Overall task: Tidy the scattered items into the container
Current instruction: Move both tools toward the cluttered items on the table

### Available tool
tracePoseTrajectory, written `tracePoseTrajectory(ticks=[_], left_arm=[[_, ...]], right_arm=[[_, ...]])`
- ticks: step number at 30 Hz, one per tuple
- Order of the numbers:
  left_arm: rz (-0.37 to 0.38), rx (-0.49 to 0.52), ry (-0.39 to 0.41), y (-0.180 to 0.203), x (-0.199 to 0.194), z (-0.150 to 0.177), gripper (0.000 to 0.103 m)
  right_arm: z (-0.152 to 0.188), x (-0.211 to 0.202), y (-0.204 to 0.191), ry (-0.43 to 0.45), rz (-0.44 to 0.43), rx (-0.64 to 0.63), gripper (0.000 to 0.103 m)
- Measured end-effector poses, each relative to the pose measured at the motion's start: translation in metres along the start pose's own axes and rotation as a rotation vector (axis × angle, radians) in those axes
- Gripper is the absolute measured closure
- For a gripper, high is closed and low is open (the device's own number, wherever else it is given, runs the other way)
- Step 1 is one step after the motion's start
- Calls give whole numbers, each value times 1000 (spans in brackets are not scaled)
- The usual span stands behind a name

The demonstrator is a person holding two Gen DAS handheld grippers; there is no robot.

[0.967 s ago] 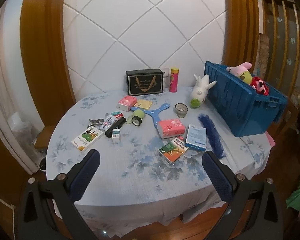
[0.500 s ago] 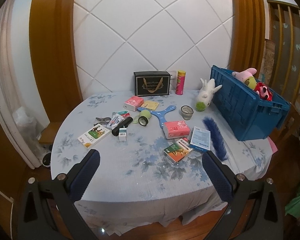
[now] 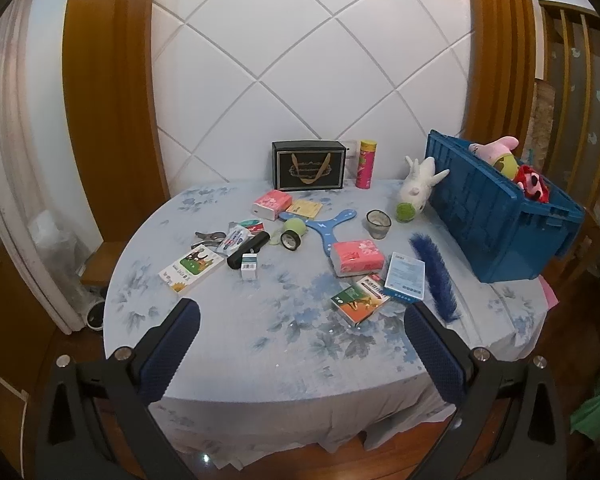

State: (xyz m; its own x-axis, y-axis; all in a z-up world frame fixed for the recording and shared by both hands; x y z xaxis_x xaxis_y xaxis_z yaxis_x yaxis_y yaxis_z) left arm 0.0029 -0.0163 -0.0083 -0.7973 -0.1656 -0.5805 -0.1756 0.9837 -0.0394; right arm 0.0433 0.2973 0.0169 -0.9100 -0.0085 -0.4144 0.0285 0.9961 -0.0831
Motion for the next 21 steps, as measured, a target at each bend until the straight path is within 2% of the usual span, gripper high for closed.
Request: tracePoseTrajectory(ticks=[21], left_arm=[[-64,-26,-53,-13,14,6,0]], right_arm=[[9,28,0,-64,-38,-15,0]])
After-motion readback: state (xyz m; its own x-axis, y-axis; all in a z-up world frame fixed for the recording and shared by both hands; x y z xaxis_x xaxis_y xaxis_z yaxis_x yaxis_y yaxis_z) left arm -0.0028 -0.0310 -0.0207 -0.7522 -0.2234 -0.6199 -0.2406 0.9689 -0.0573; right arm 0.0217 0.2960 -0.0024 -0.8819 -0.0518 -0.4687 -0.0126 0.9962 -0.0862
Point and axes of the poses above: each gripper's, at about its wrist camera, not at the fingertips, and x roughly the way its jaws point, y to its right, z to its underside, the point moved 2 cm from there along x, roughly the way its jaws point, and after that the axes turned 7 degrees about -z, right-handed, at the moved point
